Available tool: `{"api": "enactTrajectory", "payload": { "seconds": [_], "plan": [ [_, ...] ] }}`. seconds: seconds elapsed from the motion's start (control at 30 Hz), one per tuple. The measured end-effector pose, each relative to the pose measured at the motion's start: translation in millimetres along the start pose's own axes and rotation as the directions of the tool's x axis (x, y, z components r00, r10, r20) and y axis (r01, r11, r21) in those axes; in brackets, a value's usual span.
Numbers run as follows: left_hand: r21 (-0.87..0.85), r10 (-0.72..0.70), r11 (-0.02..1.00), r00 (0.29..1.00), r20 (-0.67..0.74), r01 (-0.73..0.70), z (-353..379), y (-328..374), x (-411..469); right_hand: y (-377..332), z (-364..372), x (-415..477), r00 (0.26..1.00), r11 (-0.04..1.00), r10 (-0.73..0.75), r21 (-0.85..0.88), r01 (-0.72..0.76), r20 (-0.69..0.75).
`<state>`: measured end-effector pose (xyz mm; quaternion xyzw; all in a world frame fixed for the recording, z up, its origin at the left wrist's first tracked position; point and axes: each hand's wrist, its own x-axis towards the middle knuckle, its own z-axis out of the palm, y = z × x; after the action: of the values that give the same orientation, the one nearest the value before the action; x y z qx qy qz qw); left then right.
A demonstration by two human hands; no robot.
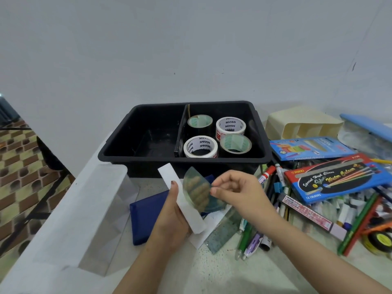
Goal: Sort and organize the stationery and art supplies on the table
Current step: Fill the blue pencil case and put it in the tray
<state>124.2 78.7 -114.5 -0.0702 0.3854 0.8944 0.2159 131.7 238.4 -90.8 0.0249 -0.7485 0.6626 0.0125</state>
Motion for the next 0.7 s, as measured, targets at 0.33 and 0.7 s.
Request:
{"api": "enactTrajectory", "payload": {
  "seconds": [0.33,0.7],
  "plan": [
    [-0.063,0.069,0.995,0.995,-0.079,-0.074,-21,5,10,14,-6,-15,0.923,0.696,-0.11,-0.635,0.336,0.369],
    [-0.122,0.024,0.992,0.991,-0.131,-0.04,-40,16,17,25,-16,-24,0.823,0.509,-0.001,-0.708,0.49,0.569]
  ]
}}
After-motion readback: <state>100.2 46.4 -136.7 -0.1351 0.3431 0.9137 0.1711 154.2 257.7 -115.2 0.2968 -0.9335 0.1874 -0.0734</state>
